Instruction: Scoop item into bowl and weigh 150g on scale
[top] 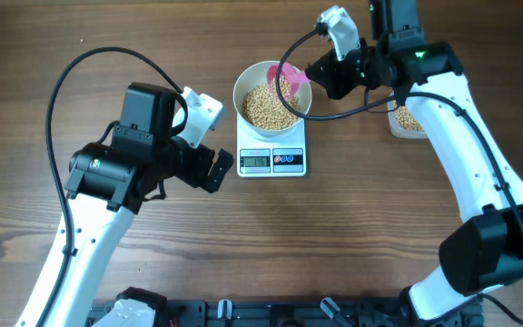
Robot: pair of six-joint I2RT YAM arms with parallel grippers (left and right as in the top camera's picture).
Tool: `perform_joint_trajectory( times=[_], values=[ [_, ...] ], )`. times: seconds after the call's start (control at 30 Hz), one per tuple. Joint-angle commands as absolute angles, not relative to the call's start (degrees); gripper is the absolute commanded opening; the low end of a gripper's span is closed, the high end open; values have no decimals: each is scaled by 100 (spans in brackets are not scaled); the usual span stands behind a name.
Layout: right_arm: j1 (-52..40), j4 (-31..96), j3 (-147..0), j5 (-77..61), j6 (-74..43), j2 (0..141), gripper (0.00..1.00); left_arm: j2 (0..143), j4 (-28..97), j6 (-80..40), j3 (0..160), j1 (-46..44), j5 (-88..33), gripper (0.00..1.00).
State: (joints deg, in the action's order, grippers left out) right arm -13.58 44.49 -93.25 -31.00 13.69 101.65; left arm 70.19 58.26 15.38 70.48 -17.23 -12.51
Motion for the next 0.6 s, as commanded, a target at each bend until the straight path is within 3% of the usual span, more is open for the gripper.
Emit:
perform_joint_trajectory(
  times=[0.0,0.4,0.47,0.57],
  values=[
    [-1361,4372,-9417,-3087,1160,10060,4,7008,5811,1610,7111,-1693,-1284,100],
    [-1361,4309,-9417,-3124,1035,10060,4,7008,5811,1612,7111,-1693,-1284,100],
    [-1406,4471,-9417,-3463,1647,10060,4,7008,5811,1612,7111,-1693,-1284,100],
    [-1402,4425,-9417,-2945,1168,10066,4,7008,5811,1612,7111,-1693,-1284,100]
  ],
)
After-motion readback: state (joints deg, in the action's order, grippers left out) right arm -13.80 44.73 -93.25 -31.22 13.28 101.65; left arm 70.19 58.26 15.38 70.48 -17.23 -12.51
